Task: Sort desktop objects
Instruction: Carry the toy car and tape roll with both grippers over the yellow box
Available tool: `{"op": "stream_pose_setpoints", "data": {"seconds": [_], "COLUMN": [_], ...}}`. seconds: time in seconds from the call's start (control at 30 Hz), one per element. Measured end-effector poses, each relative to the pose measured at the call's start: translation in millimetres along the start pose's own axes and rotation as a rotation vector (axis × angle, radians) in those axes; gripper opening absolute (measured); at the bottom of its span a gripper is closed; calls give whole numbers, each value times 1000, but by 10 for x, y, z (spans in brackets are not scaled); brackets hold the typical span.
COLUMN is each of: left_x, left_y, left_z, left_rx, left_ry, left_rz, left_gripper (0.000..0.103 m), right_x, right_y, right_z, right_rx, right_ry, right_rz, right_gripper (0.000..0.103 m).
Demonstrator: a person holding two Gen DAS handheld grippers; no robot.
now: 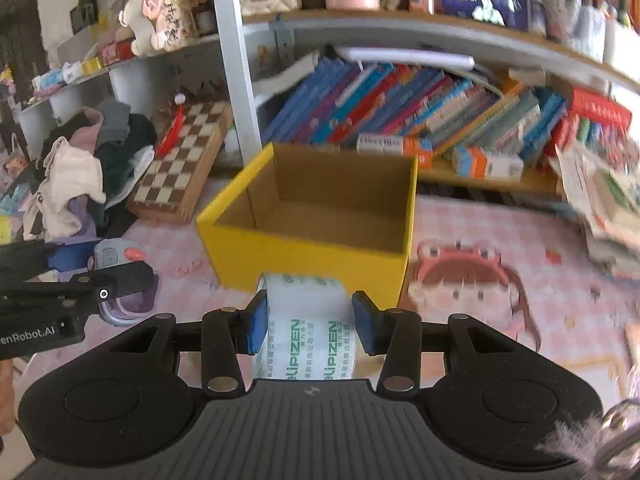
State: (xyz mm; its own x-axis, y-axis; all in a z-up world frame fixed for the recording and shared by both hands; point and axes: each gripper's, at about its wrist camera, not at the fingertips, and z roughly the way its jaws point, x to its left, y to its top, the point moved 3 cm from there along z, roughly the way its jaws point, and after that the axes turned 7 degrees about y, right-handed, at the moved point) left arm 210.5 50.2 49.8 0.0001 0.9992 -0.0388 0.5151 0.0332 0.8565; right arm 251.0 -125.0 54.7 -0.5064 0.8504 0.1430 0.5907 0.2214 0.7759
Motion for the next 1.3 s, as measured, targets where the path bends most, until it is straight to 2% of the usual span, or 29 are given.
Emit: {"op": "stream_pose_setpoints", "data": {"seconds": [0.07, 0.27, 0.57, 0.83, 1.07, 1.3], "left_x": [40, 6, -66, -42, -127, -125], "left_y": [104, 436, 850, 880, 764, 691], "left_z": [112, 421, 1052, 1754, 2232, 2536], "left_rx": [4, -31, -32, 45, 125, 178], "left_ry": [-7, -21, 11, 16, 7, 8], "left_rz": [-31, -23, 57, 81, 129, 143], "left_gripper": [53, 53, 53, 53, 53, 53], "right_x": [-47, -281, -596, -769, -741, -725], "right_y": [135, 527, 924, 1012, 937, 811], "right_z": [38, 218, 806, 1509, 2044, 2371], "right_rx": [-20, -61, -62, 29, 136, 227], "right_ry": [-1, -29, -22, -8, 16, 37], "right_rz": [-15, -84, -137, -227, -413, -553], "right_gripper": [41, 41, 41, 41, 41, 41]}}
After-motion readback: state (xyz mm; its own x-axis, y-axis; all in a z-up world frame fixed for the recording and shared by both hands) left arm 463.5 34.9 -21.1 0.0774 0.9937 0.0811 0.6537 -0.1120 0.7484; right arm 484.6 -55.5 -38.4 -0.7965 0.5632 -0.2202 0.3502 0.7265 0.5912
